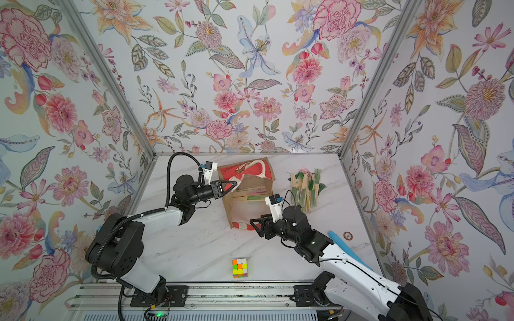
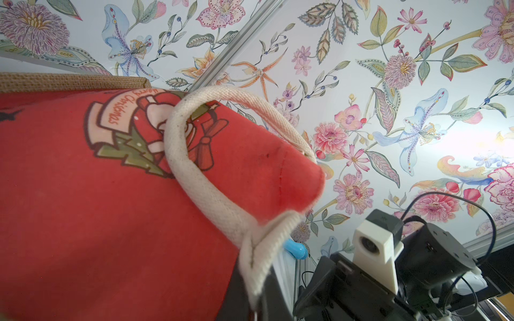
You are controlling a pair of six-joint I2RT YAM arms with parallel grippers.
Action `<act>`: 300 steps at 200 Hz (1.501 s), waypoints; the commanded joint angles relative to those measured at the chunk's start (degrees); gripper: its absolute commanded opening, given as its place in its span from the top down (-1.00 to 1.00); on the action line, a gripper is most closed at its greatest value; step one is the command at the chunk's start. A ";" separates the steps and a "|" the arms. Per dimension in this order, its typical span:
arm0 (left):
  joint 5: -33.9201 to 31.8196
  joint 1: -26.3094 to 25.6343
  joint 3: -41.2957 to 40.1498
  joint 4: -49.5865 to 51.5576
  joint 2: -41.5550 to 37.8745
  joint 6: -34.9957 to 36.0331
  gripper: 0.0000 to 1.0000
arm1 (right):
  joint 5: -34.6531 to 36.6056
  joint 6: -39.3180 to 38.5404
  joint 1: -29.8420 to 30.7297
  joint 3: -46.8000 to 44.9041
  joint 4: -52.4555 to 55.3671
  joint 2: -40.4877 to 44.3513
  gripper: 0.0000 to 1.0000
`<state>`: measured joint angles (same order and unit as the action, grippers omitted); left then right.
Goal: Take out the folding fans from the tote bags
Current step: Pick up the folding fan from the canvas bag.
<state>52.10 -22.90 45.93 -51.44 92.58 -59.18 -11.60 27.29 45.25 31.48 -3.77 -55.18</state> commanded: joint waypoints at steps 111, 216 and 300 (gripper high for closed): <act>-0.49 -0.31 1.10 1.27 -0.30 0.36 1.00 | 16.54 14.95 3.55 0.34 -27.58 -24.74 -0.28; -1.81 -0.92 1.75 7.32 -0.68 4.77 1.00 | 15.62 27.60 1.80 5.70 -34.64 -38.86 -0.24; -1.34 -1.27 1.78 6.01 0.41 4.41 1.00 | 12.11 39.71 -2.32 11.14 -41.03 -50.46 -0.17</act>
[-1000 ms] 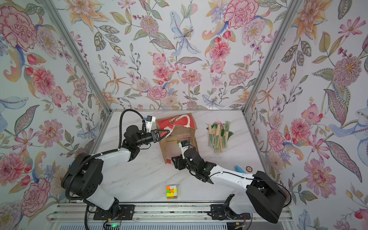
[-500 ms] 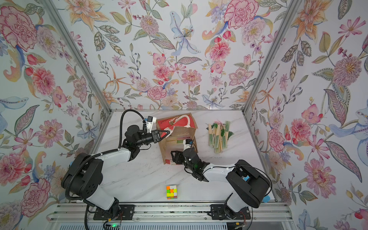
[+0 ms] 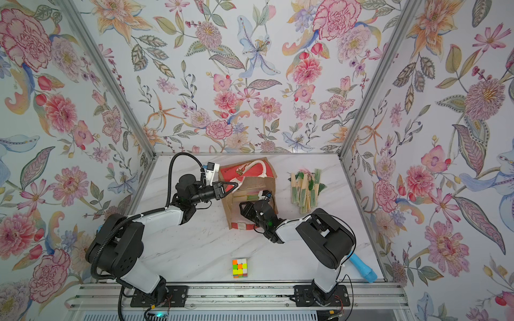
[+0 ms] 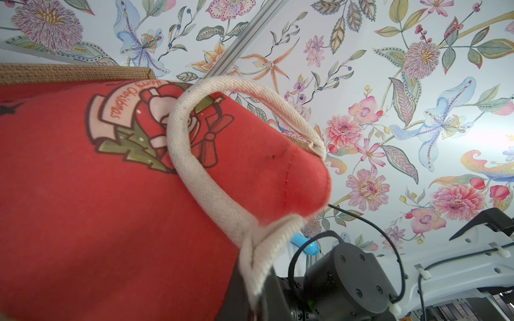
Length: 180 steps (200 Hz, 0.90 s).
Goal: Take out the folding fans from the tote bags
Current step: Pick up the folding fan from the canvas bag.
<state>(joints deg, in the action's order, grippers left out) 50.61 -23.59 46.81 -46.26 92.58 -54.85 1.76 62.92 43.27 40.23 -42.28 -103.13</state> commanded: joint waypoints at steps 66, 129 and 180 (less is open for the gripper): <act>1.22 -1.19 1.18 -0.27 1.09 0.10 1.00 | -0.18 11.03 -1.38 3.28 -6.54 -7.79 -0.08; 2.83 -2.23 1.27 -3.97 1.91 -1.86 1.00 | 0.43 17.05 -2.75 5.64 -12.88 -14.57 0.04; 3.00 -2.49 1.34 -4.54 2.17 -2.30 1.00 | 1.58 20.32 -3.41 6.13 -16.51 -18.39 0.16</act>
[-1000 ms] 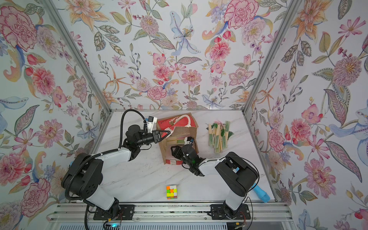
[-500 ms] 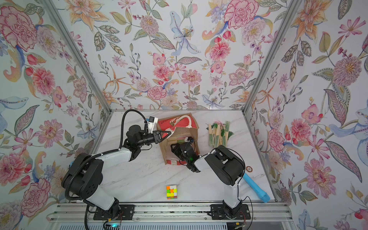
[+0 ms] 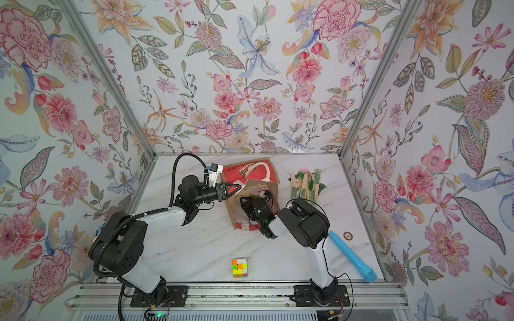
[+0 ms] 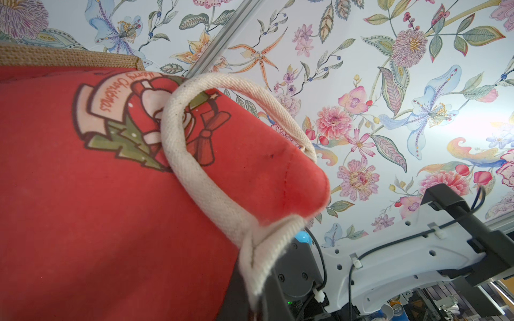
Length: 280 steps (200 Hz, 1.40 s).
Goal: Take out the folding fans from the tote bags
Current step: Pick up the folding fan from the canvas bag.
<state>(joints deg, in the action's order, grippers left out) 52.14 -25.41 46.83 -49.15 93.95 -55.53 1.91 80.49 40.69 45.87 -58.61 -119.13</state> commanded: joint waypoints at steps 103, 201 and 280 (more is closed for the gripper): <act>2.19 -0.70 0.70 -2.51 -0.52 -2.13 1.00 | 1.54 5.81 -2.14 3.79 0.21 -7.41 0.35; 2.13 -0.76 0.98 -3.14 0.33 -2.75 1.00 | 2.97 0.70 -2.30 1.04 -3.33 -5.90 0.72; 1.74 -0.60 0.46 -8.03 2.48 -6.38 1.00 | 7.76 -8.71 0.00 -3.62 -13.43 -2.01 0.78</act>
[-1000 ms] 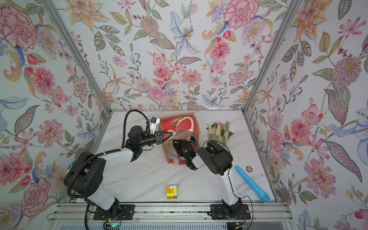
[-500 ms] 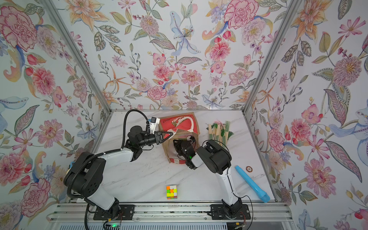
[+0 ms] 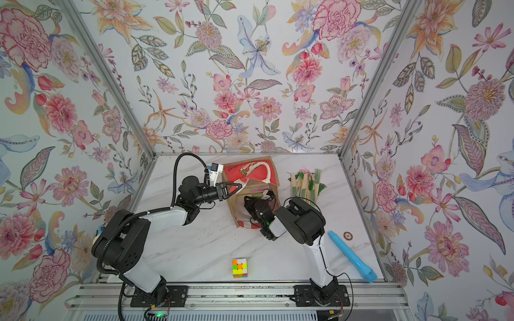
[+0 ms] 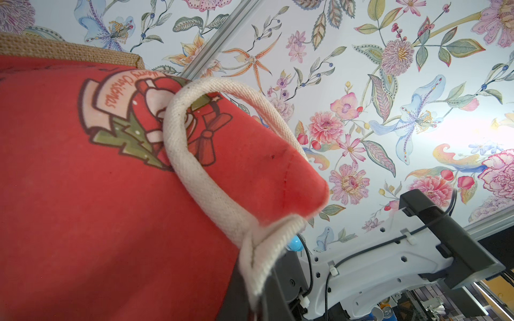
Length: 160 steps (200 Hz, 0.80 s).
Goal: Take out the folding fans from the tote bags
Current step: Pick up the folding fan from the canvas bag.
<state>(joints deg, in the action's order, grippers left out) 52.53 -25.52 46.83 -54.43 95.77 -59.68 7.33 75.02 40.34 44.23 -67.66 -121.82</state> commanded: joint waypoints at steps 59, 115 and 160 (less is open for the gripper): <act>0.38 -0.32 0.72 1.59 -0.76 0.62 1.00 | 2.52 -8.93 1.45 -5.88 -12.04 1.95 0.82; 0.12 -0.33 0.63 1.44 -0.32 0.36 1.00 | 3.89 -20.21 3.49 -9.91 -16.71 7.57 0.83; -0.04 -0.32 0.54 1.20 -0.45 0.18 1.00 | 4.31 -26.76 4.85 -12.39 -15.90 12.29 0.85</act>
<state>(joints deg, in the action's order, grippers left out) 52.27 -25.52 46.83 -53.69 95.85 -59.35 10.11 54.61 44.62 33.30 -81.82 -112.51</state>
